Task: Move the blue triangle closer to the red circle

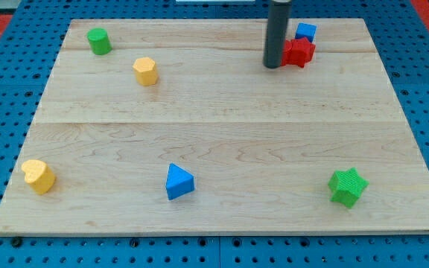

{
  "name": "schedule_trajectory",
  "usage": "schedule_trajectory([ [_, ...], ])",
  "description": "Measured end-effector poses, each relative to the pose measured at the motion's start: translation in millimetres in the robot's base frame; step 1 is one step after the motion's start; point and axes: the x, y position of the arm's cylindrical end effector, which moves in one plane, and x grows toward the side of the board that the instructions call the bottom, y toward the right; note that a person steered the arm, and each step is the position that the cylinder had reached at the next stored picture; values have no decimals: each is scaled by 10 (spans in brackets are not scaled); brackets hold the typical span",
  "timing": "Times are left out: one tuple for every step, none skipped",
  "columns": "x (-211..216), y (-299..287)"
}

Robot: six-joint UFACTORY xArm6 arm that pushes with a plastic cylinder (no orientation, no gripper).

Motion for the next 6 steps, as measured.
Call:
schedule_trajectory([
  [478, 82],
  [1875, 251],
  [2556, -79],
  [3054, -510],
  [3057, -1142],
  [2571, -1820],
])
